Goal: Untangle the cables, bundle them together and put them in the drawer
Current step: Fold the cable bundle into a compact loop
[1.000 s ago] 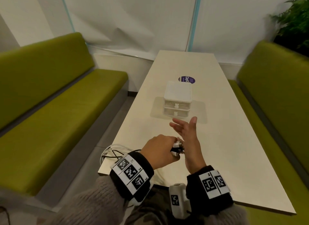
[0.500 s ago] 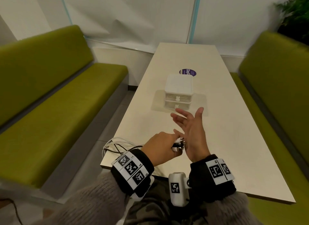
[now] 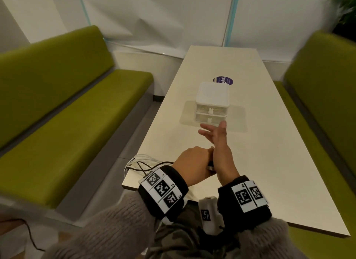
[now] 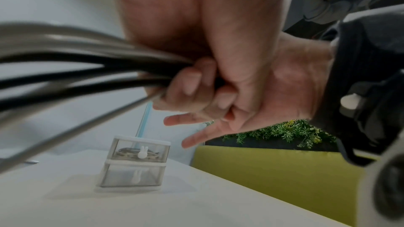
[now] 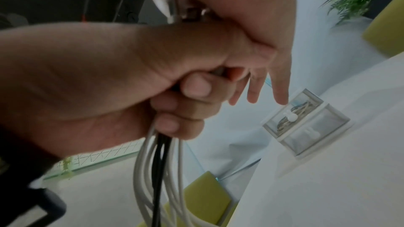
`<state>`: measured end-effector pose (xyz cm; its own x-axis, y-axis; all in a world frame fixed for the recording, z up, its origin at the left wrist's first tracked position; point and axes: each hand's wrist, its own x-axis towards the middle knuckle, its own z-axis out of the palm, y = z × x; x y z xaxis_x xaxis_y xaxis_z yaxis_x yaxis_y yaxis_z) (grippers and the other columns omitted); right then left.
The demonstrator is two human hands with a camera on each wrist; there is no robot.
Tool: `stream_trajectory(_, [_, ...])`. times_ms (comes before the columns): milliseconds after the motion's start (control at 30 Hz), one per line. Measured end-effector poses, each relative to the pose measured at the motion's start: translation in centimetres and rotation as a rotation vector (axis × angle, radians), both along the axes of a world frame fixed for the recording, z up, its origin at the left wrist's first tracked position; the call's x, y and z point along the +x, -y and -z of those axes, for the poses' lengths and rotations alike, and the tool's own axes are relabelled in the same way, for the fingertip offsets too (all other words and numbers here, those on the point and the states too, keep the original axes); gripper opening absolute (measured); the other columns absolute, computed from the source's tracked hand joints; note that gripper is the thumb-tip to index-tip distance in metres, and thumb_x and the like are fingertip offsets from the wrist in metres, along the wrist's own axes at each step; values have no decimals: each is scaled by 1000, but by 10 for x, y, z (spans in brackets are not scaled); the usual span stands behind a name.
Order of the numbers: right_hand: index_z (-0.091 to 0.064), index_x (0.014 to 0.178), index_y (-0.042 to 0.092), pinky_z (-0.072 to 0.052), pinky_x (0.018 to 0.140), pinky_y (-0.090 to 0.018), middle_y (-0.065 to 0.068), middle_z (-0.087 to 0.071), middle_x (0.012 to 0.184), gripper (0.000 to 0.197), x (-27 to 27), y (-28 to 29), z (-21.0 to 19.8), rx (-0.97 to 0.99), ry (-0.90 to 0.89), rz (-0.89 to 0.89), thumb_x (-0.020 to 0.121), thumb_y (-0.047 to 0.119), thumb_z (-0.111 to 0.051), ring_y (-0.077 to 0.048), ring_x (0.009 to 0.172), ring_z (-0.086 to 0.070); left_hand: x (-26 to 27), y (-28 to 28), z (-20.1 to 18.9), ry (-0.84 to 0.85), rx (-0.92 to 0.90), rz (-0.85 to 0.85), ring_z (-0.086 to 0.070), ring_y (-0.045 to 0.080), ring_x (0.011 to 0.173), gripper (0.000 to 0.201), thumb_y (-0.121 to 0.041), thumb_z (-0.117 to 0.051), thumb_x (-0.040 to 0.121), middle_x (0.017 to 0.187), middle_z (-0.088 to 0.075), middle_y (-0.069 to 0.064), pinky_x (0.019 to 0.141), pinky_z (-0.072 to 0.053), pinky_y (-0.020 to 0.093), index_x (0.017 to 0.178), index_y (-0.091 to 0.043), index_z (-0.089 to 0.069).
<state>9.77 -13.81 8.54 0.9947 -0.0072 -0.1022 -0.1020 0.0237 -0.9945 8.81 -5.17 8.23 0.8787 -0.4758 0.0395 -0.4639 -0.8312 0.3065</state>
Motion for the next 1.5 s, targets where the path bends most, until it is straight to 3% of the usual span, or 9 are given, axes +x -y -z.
stream_trajectory(367, [-49, 130, 24, -28, 110, -34, -1, -52, 137, 58, 16, -11, -24, 141, 99, -66, 98, 53, -10, -11, 129, -43, 24, -36, -37, -28, -411, -162, -52, 13, 65, 19, -15, -64, 84, 67, -56, -5, 59, -38, 17, 72, -18, -50])
stream_trajectory(733, [-41, 137, 20, -34, 108, -27, 6, -47, 142, 51, 25, -100, -15, -157, 169, -692, 91, 19, -62, -6, 133, -39, 44, -145, -71, -48, -870, -352, -33, 3, 40, 28, -8, -53, 92, 48, -38, -11, 43, -30, 14, 66, -12, -41])
stream_trajectory(933, [-53, 115, -3, -46, 86, -13, -11, -64, 108, 23, 34, -163, -25, 19, 250, -809, 100, 10, -42, -3, 95, -60, 29, -188, -78, -9, -919, -403, -32, 2, 36, 31, -8, -53, 93, 49, -37, -8, 38, -28, 13, 65, -12, -40])
stream_trajectory(1033, [-58, 91, 5, -49, 80, -23, -15, -63, 90, 30, 40, -189, -32, -21, 252, -865, 103, 17, -33, -27, 84, -65, 23, -211, -86, 102, -843, -411, -40, -3, 45, 17, -12, -55, 92, 62, -47, -3, 46, -32, 9, 77, -3, -53])
stream_trajectory(1133, [-53, 79, 11, -46, 69, -20, -5, -56, 71, 36, 41, -217, -35, 24, 248, -927, 104, 22, -30, -20, 72, -58, 22, -236, -90, 177, -932, -462, -56, -2, 58, 34, -28, -59, 90, 85, -60, 13, 54, -44, 12, 96, 6, -62])
stream_trajectory(1267, [-50, 83, 6, -44, 63, -23, 1, -53, 65, 33, 47, -249, -43, 290, 125, -916, 105, 21, -30, -11, 61, -50, 22, -270, -76, 40, -1114, -509, -57, 45, 103, 92, -81, -63, 50, 121, -54, 31, 59, -54, 50, 117, -19, -52])
stream_trajectory(1333, [-51, 91, 4, -47, 65, -22, 2, -58, 68, 29, 54, -263, -52, 359, 97, -866, 105, 21, -31, -9, 65, -56, 22, -280, -61, -64, -1188, -495, -61, 24, 96, 109, -80, -66, 43, 121, -56, 22, 63, -55, 29, 128, -17, -41])
stream_trajectory(1433, [-48, 84, 7, -47, 62, -21, 1, -52, 64, 31, 57, -275, -60, 387, 34, -820, 105, 23, -30, -9, 59, -53, 20, -284, -40, -128, -1231, -527, -59, 27, 113, 106, -75, -71, 48, 116, -58, 24, 101, -45, 39, 123, -4, -47])
stream_trajectory(1500, [-48, 87, 8, -46, 55, -20, 0, -47, 63, 29, 53, -277, -62, 372, -19, -794, 105, 23, -29, -9, 54, -50, 18, -286, -32, -136, -1233, -506, -64, 20, 94, 90, -71, -70, 55, 93, -62, 9, 88, -51, 33, 112, -4, -50])
